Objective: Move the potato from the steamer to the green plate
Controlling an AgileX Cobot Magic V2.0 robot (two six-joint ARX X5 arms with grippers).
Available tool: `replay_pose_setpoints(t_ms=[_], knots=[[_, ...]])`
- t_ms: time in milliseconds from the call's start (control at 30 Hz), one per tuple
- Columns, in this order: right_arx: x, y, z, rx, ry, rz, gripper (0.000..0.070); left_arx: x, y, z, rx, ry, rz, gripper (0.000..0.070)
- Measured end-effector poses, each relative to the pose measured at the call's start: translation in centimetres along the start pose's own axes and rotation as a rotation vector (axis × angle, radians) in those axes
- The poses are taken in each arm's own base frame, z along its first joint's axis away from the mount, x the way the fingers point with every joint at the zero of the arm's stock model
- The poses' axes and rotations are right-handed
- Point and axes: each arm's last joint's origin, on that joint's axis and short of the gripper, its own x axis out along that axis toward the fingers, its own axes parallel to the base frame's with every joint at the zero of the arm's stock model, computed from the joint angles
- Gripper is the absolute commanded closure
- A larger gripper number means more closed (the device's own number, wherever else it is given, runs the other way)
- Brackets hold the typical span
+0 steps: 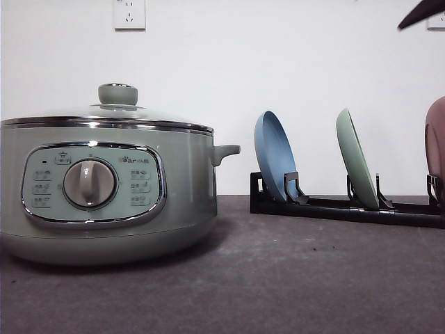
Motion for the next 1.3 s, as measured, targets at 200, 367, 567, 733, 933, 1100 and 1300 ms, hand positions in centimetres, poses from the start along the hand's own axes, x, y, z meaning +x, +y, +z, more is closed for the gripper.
replay_pose_setpoints(t_ms=[200,367,567,733,933,1100,1300], knots=[[4.6,-2.2,1.6,0.012,0.018,-0.018,0.0158,0.0,0.0,0.0,0.0,0.0,0.0,0.0063],[8.0,-3.9,1.6,0.026,0.029,-0.055,0.0159,0.0,0.0,0.0,0.0,0.0,0.0,0.0063],[11.3,-5.3,1.2,0.029,0.035,-0.083,0.0178,0.0,0.0,0.0,0.0,0.0,0.0,0.0063],[13.7,-6.1,0.6,0.033,0.045,-0.11,0.0239,0.0,0.0,0.0,0.0,0.0,0.0,0.0063],[15.3,-6.7,0.1,0.037,0.058,-0.111,0.0368,0.0,0.0,0.0,0.0,0.0,0.0,0.0063],[15.9,-6.9,-0.1,0.048,0.062,-0.135,0.053,0.0,0.0,0.0,0.0,0.0,0.0,0.0063],[15.9,-6.8,0.1,0.054,0.043,-0.127,0.0651,0.0,0.0,0.0,0.0,0.0,0.0,0.0063]])
